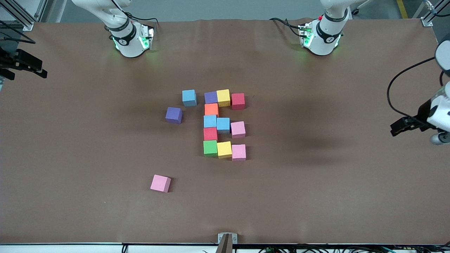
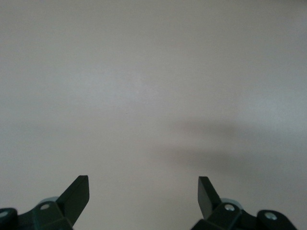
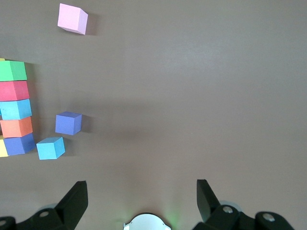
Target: Arrange 11 blocks into digit 3
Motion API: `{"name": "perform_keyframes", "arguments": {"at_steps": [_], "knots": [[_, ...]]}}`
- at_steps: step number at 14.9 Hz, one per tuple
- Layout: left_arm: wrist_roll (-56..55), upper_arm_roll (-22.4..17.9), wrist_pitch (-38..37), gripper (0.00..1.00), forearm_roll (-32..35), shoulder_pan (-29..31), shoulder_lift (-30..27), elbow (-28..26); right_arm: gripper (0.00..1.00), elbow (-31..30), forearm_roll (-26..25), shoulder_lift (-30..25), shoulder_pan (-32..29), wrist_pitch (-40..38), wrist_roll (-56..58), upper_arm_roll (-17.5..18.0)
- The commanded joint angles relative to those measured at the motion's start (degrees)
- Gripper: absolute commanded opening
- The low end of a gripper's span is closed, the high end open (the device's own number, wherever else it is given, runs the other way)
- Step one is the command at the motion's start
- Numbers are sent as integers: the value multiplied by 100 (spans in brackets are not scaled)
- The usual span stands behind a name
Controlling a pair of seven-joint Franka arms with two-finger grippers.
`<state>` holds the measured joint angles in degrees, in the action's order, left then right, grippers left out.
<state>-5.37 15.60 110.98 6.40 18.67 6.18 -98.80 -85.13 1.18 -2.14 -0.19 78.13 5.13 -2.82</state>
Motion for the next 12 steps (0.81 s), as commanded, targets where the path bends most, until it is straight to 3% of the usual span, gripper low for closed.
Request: {"name": "perform_keyframes", "arguments": {"at_steps": [1,5,12], "knots": [[395,5,-671,100,-349,84,-152,429,100,-442,67,-348,-8,210,67,19],[773,-4,-1728,100,-482,110,-170,1195,100,-636,67,-471,1,334,67,19],[801,74,-1870,100,-473,67,-451,1240,100,-645,67,-489,80,334,67,10]]}}
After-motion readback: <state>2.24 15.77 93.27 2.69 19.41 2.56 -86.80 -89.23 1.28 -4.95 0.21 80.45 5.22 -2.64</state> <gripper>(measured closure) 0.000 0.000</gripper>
